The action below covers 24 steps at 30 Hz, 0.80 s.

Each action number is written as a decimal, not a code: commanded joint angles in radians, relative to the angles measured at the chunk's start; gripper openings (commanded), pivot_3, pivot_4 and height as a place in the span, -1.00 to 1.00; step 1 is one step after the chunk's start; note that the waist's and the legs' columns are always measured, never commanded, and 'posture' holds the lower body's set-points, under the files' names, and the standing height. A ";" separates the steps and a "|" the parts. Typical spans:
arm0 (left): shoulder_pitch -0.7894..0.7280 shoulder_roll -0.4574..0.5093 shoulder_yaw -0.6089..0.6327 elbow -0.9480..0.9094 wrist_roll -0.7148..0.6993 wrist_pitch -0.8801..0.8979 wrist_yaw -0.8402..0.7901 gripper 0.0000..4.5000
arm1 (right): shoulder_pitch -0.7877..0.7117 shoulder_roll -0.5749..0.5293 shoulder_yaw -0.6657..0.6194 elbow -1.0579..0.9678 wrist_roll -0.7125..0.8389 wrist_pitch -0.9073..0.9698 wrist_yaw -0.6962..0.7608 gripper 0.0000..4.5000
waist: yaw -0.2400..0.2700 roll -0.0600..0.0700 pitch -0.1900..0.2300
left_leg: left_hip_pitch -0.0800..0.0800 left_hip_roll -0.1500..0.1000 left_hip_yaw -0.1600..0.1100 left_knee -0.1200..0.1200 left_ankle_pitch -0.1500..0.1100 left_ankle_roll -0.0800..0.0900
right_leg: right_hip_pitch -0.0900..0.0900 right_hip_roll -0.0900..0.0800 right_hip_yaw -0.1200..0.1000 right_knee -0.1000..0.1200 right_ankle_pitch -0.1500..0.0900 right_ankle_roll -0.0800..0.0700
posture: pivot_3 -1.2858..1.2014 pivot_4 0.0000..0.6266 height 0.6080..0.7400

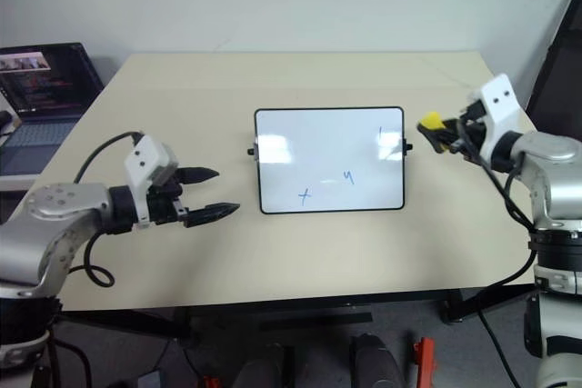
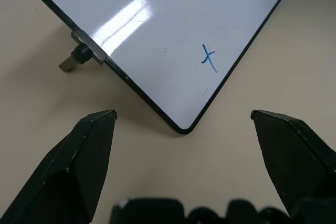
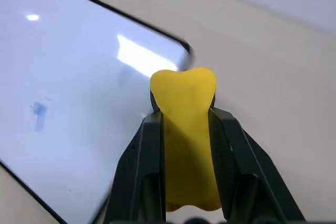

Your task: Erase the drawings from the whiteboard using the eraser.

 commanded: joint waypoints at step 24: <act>0.080 0.012 -0.015 -0.028 0.037 -0.023 0.003 1.00 | -0.105 0.405 0.550 0.181 -0.392 -0.462 -0.088 -0.63 | 0.001 0.000 0.000 | 0.000 0.000 -0.001 0.001 0.000 0.000 | -0.001 0.000 -0.001 0.001 0.000 -0.001 | 0.03 -0.52 1.00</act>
